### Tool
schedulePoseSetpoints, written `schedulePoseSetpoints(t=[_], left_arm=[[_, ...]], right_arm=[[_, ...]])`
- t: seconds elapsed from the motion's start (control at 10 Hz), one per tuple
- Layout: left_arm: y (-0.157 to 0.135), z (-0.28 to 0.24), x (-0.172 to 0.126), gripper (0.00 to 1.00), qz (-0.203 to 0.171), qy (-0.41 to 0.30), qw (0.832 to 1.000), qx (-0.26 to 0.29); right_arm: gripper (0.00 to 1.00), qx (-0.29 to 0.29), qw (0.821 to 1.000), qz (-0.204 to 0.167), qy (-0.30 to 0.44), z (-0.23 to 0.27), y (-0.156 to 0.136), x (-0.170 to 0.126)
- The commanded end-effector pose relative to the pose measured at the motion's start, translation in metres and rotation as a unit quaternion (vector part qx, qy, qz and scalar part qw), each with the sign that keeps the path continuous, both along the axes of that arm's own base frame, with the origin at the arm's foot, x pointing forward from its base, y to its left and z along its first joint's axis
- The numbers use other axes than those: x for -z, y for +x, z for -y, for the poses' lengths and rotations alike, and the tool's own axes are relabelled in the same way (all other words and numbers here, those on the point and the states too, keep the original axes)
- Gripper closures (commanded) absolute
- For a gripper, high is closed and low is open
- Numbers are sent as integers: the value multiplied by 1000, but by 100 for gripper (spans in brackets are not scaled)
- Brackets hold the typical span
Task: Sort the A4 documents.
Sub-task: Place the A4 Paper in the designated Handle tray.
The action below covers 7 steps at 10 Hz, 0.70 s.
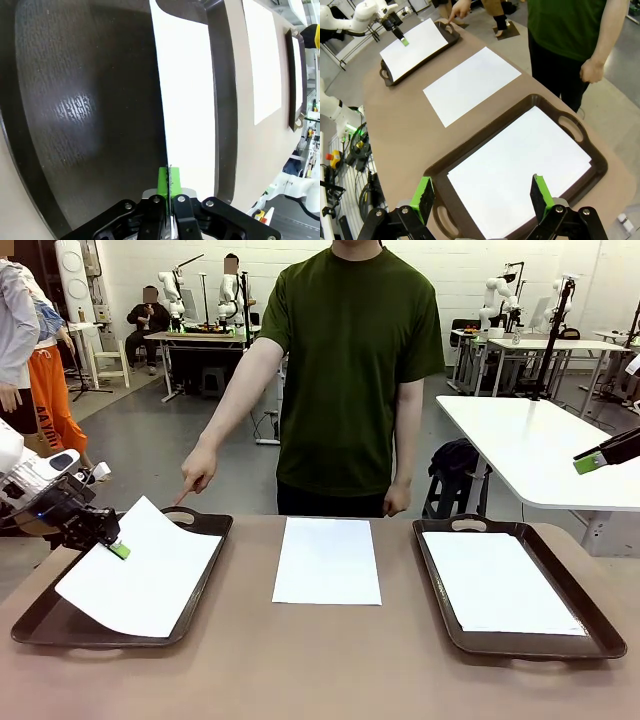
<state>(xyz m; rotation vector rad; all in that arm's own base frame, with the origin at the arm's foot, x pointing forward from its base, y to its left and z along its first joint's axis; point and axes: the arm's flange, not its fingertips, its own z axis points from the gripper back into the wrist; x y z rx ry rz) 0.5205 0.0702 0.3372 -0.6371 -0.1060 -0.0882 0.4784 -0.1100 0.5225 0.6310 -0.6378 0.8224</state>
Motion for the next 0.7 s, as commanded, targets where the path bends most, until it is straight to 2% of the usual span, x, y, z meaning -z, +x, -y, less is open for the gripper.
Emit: schedulePoseSetpoints(t=[0.0,0.1,0.2,0.3,0.4,0.5,0.6], left_arm=[[4,9,3,96,-6,-6,1000,-25],[4,9,3,79,-9,-2,1000,-23],[4,7,0,76,-7,3,1000,-22],[3,6,-2,60,-8,9,1000,-25],[3,6,-4,56,-10,16,1000,-25],[3,4,-6,40,-13,30,999,-24],[3,3,-8,37,-18,48,998,-23]], right_arm=[[0,-3,1000,1,-1,-1,0,0],[0,-3,1000,1,-1,-1,0,0],[0,-3,1000,1,-1,-1,0,0],[0,-3,1000,1,-1,-1,0,0],[0,-3,1000,1,-1,-1,0,0],[0,-3,1000,1,-1,-1,0,0],[0,-3,1000,1,-1,-1,0,0]])
